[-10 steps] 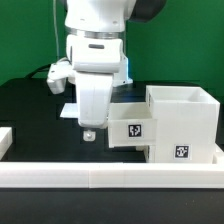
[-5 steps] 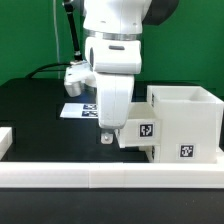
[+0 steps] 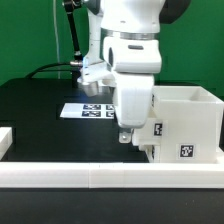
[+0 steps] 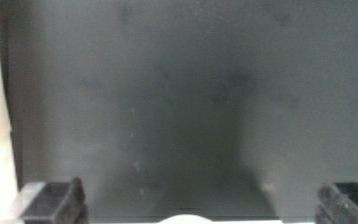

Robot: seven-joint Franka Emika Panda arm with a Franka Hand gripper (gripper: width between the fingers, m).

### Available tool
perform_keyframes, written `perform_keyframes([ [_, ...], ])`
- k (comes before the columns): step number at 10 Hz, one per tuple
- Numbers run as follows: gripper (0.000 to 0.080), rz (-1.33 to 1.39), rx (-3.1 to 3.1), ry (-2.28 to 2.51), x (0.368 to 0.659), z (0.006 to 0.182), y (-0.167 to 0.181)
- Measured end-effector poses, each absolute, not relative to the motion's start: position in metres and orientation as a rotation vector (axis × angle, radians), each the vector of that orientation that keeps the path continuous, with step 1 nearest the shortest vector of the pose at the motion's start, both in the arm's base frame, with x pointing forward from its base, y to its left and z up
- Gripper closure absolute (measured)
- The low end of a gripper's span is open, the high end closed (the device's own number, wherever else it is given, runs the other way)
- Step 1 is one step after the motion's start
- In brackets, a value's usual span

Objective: Assemble drawer

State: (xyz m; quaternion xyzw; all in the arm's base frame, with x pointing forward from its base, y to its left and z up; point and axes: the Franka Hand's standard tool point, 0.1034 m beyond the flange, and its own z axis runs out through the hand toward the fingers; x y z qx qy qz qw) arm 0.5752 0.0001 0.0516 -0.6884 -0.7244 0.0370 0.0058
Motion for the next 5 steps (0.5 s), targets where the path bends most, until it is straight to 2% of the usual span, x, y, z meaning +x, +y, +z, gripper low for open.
perform_keyframes([
  [5,0.0151,0.119,-2.191,-2.235,0.574,0.052,0.028],
])
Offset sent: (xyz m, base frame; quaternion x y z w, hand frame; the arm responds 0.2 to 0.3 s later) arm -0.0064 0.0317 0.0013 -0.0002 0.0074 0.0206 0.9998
